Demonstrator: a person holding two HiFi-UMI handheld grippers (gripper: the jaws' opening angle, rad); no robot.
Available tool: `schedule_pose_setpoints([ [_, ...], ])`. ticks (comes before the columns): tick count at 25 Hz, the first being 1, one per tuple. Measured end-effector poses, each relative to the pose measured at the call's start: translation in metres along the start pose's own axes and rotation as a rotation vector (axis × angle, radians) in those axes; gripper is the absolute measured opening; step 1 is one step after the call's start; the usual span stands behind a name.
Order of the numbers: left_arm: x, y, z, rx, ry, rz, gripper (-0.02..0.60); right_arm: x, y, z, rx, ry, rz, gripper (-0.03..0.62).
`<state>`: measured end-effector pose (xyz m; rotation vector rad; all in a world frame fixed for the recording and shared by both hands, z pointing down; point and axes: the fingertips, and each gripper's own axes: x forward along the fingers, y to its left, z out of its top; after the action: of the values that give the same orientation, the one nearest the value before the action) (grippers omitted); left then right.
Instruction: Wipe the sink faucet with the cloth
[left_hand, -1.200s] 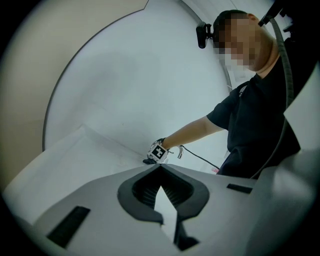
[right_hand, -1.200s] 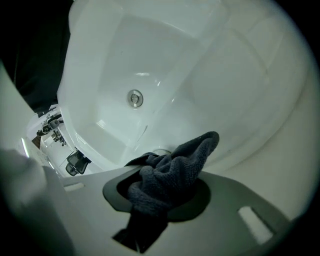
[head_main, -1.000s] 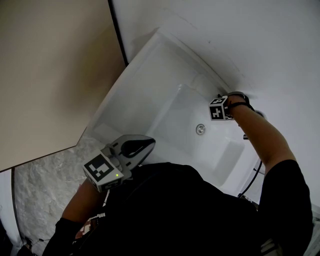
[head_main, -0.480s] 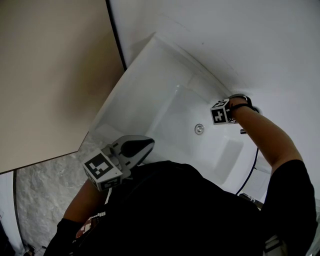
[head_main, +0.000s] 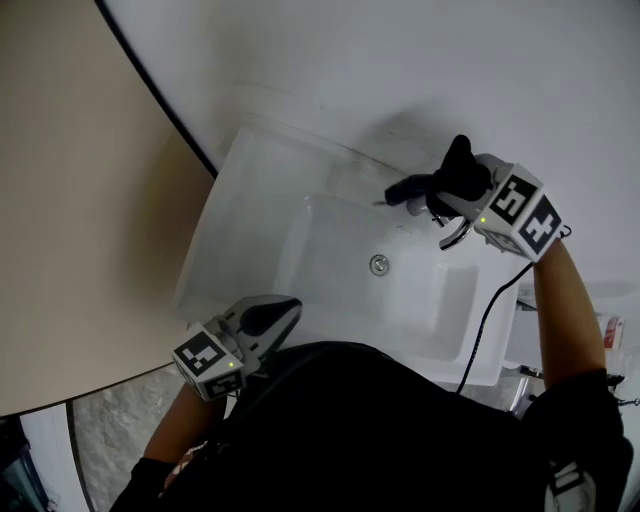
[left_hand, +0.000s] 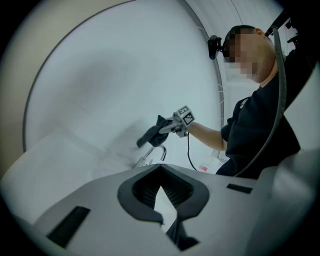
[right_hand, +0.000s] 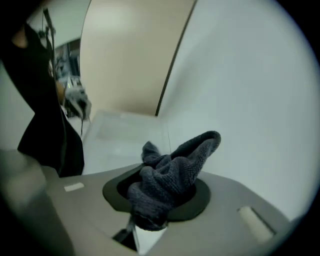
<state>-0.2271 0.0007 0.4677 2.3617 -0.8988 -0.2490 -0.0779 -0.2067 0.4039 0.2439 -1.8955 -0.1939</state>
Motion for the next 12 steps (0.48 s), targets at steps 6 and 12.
schedule_pose_setpoints([
  [6, 0.040, -0.019, -0.001, 0.009, 0.103, -0.053, -0.008, -0.076, 0.074, -0.071, 0.493, -0.575, 0.230, 0.106],
  [12, 0.074, -0.027, -0.008, -0.019, 0.182, -0.005, -0.008, 0.026, 0.082, -0.180, 0.864, -0.729, 0.237, 0.106],
])
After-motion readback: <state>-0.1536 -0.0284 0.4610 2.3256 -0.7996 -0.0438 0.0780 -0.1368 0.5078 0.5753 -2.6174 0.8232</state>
